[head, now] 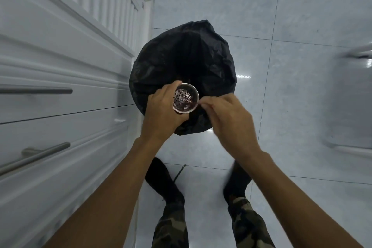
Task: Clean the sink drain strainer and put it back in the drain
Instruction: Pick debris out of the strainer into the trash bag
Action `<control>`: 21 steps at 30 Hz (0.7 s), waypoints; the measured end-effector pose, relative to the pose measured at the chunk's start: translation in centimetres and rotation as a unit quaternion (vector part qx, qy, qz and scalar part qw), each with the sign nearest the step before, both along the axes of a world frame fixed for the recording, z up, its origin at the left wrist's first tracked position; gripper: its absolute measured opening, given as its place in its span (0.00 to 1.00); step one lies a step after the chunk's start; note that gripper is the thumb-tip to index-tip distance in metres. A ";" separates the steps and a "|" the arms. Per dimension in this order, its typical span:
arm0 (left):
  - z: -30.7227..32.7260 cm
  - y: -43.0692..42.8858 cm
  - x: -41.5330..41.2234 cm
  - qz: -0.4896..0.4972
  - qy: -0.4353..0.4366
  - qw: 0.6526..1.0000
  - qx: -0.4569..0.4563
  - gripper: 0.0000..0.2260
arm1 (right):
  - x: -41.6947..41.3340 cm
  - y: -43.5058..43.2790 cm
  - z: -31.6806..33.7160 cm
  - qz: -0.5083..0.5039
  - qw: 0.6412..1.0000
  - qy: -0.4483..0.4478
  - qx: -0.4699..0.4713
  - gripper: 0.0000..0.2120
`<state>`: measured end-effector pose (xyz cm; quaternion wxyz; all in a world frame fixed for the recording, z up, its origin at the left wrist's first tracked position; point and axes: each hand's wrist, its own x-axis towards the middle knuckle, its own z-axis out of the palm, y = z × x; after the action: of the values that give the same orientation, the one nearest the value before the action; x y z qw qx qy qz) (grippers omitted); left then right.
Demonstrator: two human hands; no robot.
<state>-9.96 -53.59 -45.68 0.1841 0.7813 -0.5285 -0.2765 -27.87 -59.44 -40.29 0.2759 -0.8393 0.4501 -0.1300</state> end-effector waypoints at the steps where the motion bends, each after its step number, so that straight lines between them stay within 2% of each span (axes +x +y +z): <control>1: 0.0 0.0 -0.1 -0.003 -0.005 1.000 -0.001 0.38 | 0.0 -0.8 0.1 -0.026 1.000 -0.003 -0.014 0.10; 3: -0.1 -0.1 -0.5 -0.007 -0.009 1.000 -0.009 0.37 | 1.0 -1.3 0.2 -0.049 0.999 -0.013 -0.008 0.10; 6: -0.2 -0.5 -0.5 -0.008 -0.004 1.000 -0.014 0.37 | 2.6 0.5 0.3 0.016 0.999 -0.011 0.027 0.14; 8: 0.0 -0.5 0.0 -0.009 -0.008 1.000 -0.007 0.38 | 1.8 0.0 0.4 0.056 0.997 0.003 0.050 0.12; 13: 0.3 -0.2 0.5 -0.021 -0.023 1.000 -0.002 0.39 | 0.5 -1.5 -0.1 0.043 0.997 0.057 0.023 0.17; 16: 0.1 -0.1 0.7 -0.035 -0.043 0.998 0.000 0.39 | 1.3 0.2 0.0 0.067 0.994 0.057 0.059 0.13; 19: -0.1 0.4 0.6 -0.047 -0.044 0.998 0.000 0.38 | 1.8 0.0 0.2 -0.013 0.993 0.000 0.115 0.11; 21: -0.1 0.7 0.6 -0.048 -0.033 0.998 -0.002 0.37 | 1.5 -0.4 0.1 -0.061 0.994 0.003 0.086 0.12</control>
<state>-9.38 -52.94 -45.81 0.1541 0.7633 -0.5719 -0.2578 -26.35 -59.85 -40.19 0.3372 -0.7840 0.5105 -0.1052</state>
